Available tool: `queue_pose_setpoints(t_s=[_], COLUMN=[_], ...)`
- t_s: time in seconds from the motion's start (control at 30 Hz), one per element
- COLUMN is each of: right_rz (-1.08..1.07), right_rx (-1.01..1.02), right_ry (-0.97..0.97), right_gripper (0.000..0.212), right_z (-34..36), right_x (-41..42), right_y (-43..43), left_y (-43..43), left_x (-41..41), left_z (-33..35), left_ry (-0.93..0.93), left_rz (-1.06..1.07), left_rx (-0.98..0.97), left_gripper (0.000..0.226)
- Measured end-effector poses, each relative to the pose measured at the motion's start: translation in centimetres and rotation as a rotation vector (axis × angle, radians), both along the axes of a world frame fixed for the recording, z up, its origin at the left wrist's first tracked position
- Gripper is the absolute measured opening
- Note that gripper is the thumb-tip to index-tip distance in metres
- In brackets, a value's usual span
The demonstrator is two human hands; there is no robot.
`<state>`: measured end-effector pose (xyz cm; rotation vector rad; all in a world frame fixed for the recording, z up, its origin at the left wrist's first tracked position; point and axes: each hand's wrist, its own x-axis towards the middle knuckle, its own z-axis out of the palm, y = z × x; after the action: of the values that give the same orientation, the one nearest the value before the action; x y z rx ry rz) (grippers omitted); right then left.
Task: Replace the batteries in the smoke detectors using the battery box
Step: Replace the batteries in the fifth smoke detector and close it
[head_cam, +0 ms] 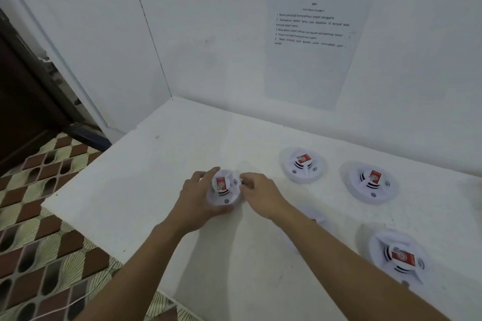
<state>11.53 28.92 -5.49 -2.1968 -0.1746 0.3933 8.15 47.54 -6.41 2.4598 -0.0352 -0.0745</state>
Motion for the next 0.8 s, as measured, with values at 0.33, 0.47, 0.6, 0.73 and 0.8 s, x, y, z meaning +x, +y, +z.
queue_pose_setpoints(t_s=[0.33, 0.47, 0.6, 0.73, 0.8], right_rz=[-0.26, -0.236, -0.273, -0.342, -0.361], right_rx=[0.745, 0.753, 0.728, 0.703, 0.684], right_ry=[-0.02, -0.143, -0.157, -0.185, -0.208], right_gripper=[0.022, 0.025, 0.029, 0.031, 0.031], right_z=[7.0, 9.3, 10.4, 10.8, 10.8], right_x=[-3.0, -5.0, -6.7, -8.7, -9.7], right_y=[-5.7, -9.5, -13.0, -16.8, -18.8], left_y=[-4.8, -8.9, -13.6, -17.8, -19.7], left_x=[-1.8, -2.5, -3.0, -3.4, -3.8], left_z=[7.4, 10.0, 11.5, 11.6, 11.5], left_ry=[-0.045, -0.092, -0.07, -0.04, -0.011], left_rz=[-0.179, -0.271, -0.395, -0.457, -0.464], left_rx=[-0.333, -0.503, -0.623, -0.641, -0.651], left_gripper=[0.068, 0.058, 0.052, 0.048, 0.048])
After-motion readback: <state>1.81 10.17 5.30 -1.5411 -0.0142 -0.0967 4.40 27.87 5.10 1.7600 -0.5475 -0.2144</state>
